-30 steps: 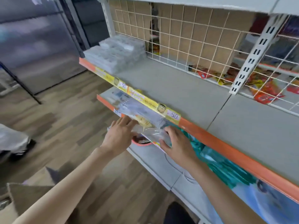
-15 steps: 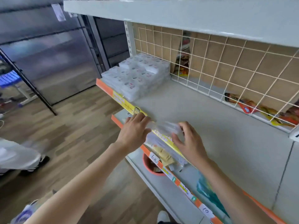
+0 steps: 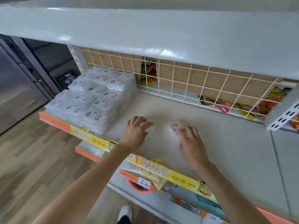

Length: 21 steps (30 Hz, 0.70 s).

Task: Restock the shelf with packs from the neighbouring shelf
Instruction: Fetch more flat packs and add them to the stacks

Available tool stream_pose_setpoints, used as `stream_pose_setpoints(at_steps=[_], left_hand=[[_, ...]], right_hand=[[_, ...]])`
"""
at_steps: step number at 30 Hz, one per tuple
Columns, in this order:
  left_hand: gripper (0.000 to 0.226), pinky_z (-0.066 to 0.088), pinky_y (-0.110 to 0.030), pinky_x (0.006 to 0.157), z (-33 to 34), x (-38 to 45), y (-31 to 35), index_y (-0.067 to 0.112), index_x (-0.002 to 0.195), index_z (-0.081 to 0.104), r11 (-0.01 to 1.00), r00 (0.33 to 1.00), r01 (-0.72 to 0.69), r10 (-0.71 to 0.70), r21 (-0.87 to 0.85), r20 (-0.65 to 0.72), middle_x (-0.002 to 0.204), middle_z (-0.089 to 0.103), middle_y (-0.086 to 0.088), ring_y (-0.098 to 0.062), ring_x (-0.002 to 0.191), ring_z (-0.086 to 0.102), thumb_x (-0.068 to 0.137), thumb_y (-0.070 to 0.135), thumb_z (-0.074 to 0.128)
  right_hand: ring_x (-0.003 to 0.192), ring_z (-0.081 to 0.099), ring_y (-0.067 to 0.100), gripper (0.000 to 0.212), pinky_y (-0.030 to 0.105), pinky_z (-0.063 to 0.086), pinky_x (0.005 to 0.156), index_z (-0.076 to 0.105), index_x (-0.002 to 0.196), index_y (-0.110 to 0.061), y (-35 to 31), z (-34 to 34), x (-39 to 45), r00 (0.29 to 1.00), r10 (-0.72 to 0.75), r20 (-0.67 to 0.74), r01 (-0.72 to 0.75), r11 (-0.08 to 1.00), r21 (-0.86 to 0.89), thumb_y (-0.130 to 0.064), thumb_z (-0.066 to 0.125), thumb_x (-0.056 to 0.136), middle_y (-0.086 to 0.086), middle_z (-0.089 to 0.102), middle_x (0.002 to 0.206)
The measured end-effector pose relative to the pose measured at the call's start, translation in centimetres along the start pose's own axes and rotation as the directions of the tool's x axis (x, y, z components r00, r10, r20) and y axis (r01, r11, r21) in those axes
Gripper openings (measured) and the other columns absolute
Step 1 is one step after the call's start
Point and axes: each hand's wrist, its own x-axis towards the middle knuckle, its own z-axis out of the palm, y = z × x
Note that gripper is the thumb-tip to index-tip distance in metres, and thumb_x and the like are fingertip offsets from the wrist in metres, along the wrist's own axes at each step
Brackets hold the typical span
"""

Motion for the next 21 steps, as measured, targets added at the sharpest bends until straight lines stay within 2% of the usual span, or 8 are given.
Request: stream_pose_setpoints(at_steps=[3,5,8,10,14,16,19,21], left_hand=[[0.050,0.045,-0.044,0.091,0.6,1.9,-2.7,0.028,0.119,0.053,0.991,0.991,-0.126,0.128,-0.042,0.038,0.110,0.060,-0.013,-0.032,0.107,0.051,0.070,0.020,0.063],[0.052,0.039,-0.040,0.100,1.2,1.9,-4.7,0.030,0.126,0.043,0.976,0.976,-0.184,0.196,-0.119,0.092,0.122,0.054,-0.016,-0.030,0.118,0.041,0.075,0.035,0.051],[0.062,0.033,-0.040,0.109,1.3,1.1,-6.7,0.030,0.134,0.034,0.952,0.971,-0.169,0.206,-0.255,0.124,0.140,0.039,-0.009,-0.025,0.131,0.028,0.076,0.041,0.053],[0.071,0.030,-0.036,0.110,1.0,0.9,-7.2,0.024,0.139,0.030,0.921,0.979,-0.089,0.152,-0.379,0.138,0.145,0.029,-0.004,-0.021,0.133,0.026,0.073,0.032,0.058],[0.081,0.031,-0.032,0.109,0.8,1.0,-7.2,0.011,0.140,0.026,0.869,0.983,0.005,0.085,-0.495,0.160,0.143,0.021,-0.005,-0.020,0.132,0.027,0.067,0.018,0.061],[0.077,0.035,-0.034,0.105,0.9,1.0,-7.3,0.008,0.135,0.031,0.886,0.989,0.002,0.068,-0.464,0.134,0.137,0.025,-0.009,-0.022,0.125,0.029,0.065,0.019,0.060],[0.069,0.035,-0.034,0.100,0.9,1.0,-7.3,0.006,0.126,0.039,0.905,0.997,0.065,-0.044,-0.420,0.061,0.119,0.030,-0.011,-0.022,0.113,0.028,0.063,0.023,0.059],[0.067,0.033,-0.033,0.100,0.9,1.0,-7.4,0.010,0.128,0.042,0.908,0.997,0.051,-0.021,-0.415,0.078,0.120,0.031,-0.011,-0.021,0.114,0.027,0.066,0.023,0.063]], right_hand=[[0.096,0.040,0.027,0.056,0.038,0.046,0.082,0.040,0.108,-0.016,-1.3,0.8,0.8,0.988,0.153,0.028,-0.153,0.988,-0.013,-0.003,0.062,0.058,0.012,0.056,0.105],[0.094,0.039,0.027,0.044,0.041,0.052,0.073,0.047,0.102,-0.009,-2.7,1.2,1.1,0.964,0.267,0.022,-0.265,0.962,-0.060,-0.013,0.054,0.059,0.012,0.055,0.104],[0.092,0.038,0.027,0.046,0.040,0.047,0.066,0.054,0.095,-0.004,-4.6,1.7,2.0,0.913,0.406,-0.039,-0.407,0.902,-0.141,-0.010,0.066,0.051,0.013,0.056,0.102],[0.097,0.037,0.026,0.043,0.041,0.044,0.072,0.054,0.098,-0.007,-6.3,2.2,3.0,0.901,0.427,-0.080,-0.433,0.898,-0.076,-0.009,0.057,0.055,0.013,0.054,0.108],[0.112,0.035,0.026,0.051,0.036,0.036,0.097,0.049,0.118,-0.001,-10.2,4.8,4.6,0.872,0.485,0.064,-0.484,0.836,0.260,-0.009,0.045,0.068,0.014,0.045,0.124],[0.117,0.038,0.030,0.058,0.039,0.037,0.099,0.044,0.128,-0.002,-10.9,5.7,4.7,0.877,0.464,0.128,-0.481,0.838,0.258,-0.016,0.045,0.072,0.015,0.041,0.133],[0.125,0.039,0.037,0.061,0.046,0.037,0.103,0.040,0.134,0.002,-10.5,5.8,4.5,0.854,0.487,0.185,-0.520,0.818,0.246,-0.009,0.057,0.075,0.019,0.038,0.140],[0.123,0.042,0.038,0.064,0.047,0.039,0.102,0.041,0.134,0.002,-10.6,5.7,4.4,0.862,0.472,0.183,-0.504,0.831,0.236,-0.014,0.056,0.074,0.019,0.040,0.140]])
